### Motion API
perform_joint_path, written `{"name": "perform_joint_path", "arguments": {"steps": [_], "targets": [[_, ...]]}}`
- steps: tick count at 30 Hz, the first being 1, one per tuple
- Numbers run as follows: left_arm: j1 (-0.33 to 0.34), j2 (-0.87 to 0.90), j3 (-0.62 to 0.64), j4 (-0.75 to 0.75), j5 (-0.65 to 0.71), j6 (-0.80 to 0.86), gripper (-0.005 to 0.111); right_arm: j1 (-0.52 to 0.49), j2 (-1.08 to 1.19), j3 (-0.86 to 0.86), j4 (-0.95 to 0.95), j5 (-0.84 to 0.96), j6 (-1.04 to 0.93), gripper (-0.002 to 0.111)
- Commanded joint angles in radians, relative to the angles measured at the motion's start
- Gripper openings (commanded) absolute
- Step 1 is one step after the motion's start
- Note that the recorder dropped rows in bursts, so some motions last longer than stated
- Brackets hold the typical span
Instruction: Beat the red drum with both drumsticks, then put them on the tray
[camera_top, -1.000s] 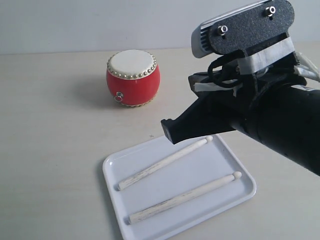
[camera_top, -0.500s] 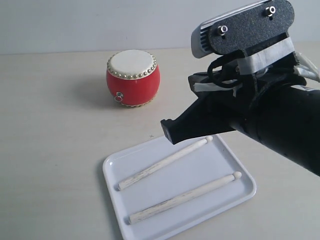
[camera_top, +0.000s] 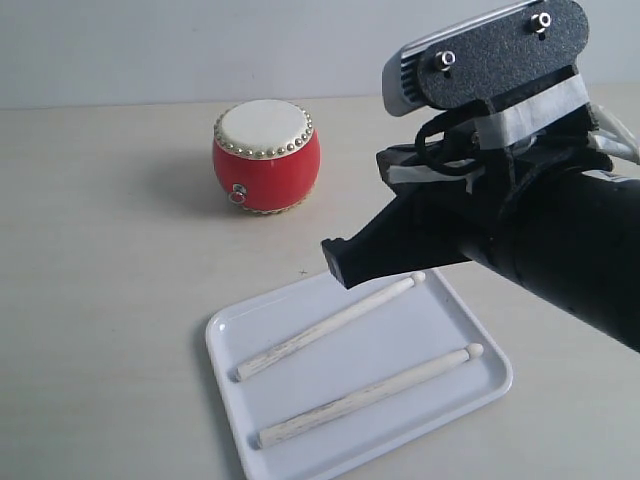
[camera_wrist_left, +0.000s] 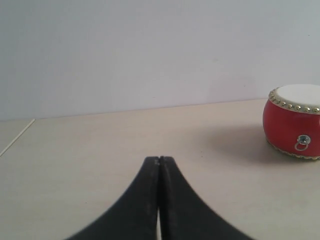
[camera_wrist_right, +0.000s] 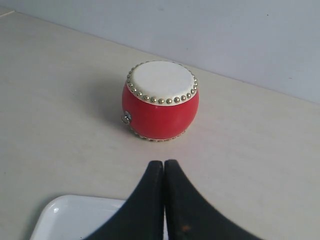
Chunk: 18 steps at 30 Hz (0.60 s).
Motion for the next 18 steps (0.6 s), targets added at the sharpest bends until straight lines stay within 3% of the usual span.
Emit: {"name": "perform_joint_path", "arguments": {"steps": [1,9,14,18], "targets": [[0.003,-0.006,0.003,0.001,0.002,-0.008,0.0,0.001,0.0,-0.006,-0.01,-0.002,0.004,0.0],[0.003,-0.006,0.003,0.001,0.002,-0.008,0.0,-0.025,-0.097,-0.006,0.023,0.009,-0.008,0.0],[0.003,-0.006,0.003,0.001,0.002,-0.008,0.0,-0.213,-0.206,0.032,0.141,0.13,-0.028,0.0],[0.003,-0.006,0.003,0.001,0.002,-0.008,0.0,-0.422,-0.32,0.117,0.141,0.37,-0.043,0.0]]}}
